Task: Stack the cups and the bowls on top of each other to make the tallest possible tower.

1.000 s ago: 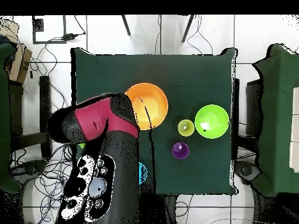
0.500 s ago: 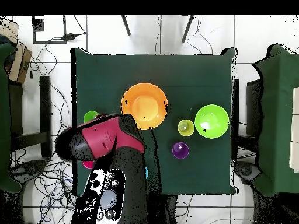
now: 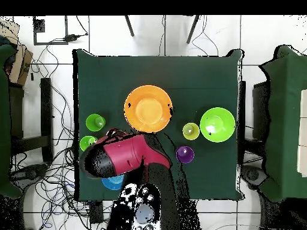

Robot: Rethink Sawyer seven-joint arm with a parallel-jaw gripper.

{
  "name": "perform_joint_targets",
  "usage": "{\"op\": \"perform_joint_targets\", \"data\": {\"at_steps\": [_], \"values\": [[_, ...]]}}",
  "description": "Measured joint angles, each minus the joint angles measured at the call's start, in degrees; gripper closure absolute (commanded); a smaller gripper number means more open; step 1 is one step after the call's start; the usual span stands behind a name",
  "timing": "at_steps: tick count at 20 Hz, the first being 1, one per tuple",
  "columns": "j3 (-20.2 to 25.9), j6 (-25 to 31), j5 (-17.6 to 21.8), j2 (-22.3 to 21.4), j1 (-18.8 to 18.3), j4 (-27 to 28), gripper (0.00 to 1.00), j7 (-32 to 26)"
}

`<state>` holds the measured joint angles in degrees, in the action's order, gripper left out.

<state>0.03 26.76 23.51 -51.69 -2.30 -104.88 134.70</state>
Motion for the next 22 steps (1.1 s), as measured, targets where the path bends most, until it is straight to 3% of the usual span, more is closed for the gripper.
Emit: {"op": "perform_joint_targets", "data": {"at_steps": [6,8,10,16,22], "values": [[2.51,-0.93,1.66,-3.13,-7.37,-4.75,0.00,-0.12],[3.99,-1.67,3.32,-4.33,-12.94,-6.77,0.00,-0.48],[4.53,-1.94,4.14,-4.54,-15.24,-7.29,0.00,-0.65],[8.18,-3.11,9.16,-3.55,-27.72,-8.18,0.00,-0.93],[11.91,-4.40,13.08,-1.93,-35.73,-8.41,0.00,-0.93]]}}
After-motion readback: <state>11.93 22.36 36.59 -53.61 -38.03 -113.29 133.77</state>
